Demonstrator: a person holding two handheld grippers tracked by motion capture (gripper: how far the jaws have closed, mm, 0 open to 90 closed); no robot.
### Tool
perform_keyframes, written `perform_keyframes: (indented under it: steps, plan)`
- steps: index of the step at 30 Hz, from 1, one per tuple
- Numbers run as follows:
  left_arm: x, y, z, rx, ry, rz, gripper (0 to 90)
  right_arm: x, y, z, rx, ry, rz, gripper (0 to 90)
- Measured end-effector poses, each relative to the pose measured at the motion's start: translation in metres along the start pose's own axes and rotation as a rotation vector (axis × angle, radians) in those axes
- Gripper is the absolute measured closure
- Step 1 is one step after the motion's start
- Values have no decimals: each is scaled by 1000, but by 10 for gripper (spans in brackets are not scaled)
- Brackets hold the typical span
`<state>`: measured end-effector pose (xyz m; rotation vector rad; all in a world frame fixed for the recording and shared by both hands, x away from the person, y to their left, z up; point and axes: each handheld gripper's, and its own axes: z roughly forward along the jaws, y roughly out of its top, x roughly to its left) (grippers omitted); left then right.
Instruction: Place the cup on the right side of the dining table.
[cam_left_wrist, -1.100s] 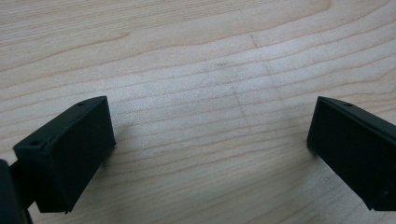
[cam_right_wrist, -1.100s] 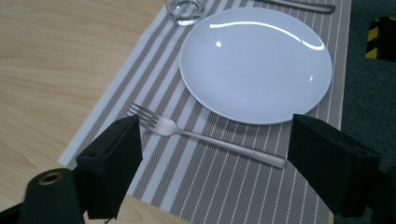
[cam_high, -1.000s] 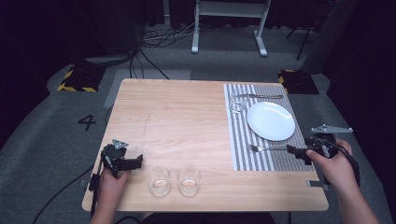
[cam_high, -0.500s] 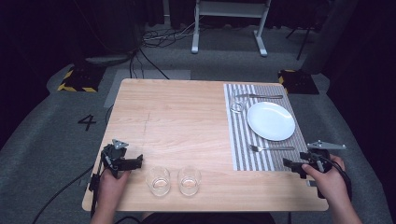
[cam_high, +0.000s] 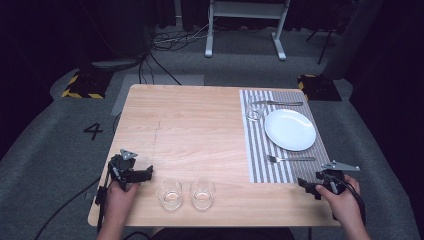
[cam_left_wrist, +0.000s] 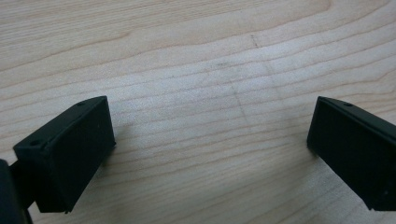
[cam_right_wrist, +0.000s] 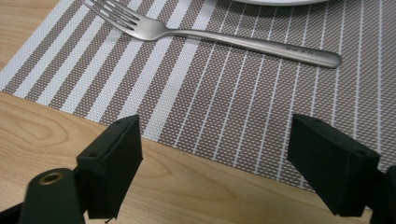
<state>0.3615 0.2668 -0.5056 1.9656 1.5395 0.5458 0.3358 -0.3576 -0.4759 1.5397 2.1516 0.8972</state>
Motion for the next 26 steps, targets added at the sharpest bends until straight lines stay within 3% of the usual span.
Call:
perform_keyframes:
  steps: [10,17,26]
  plan:
    - [0,0,0,0,0,0,9,7,-17,12,-39,-13,-5,171]
    - [0,0,0,0,0,0,9,16,-26,16,-86,-65,-63,145]
    - [0,0,0,0,0,0,9,18,-27,16,-92,-77,-56,142]
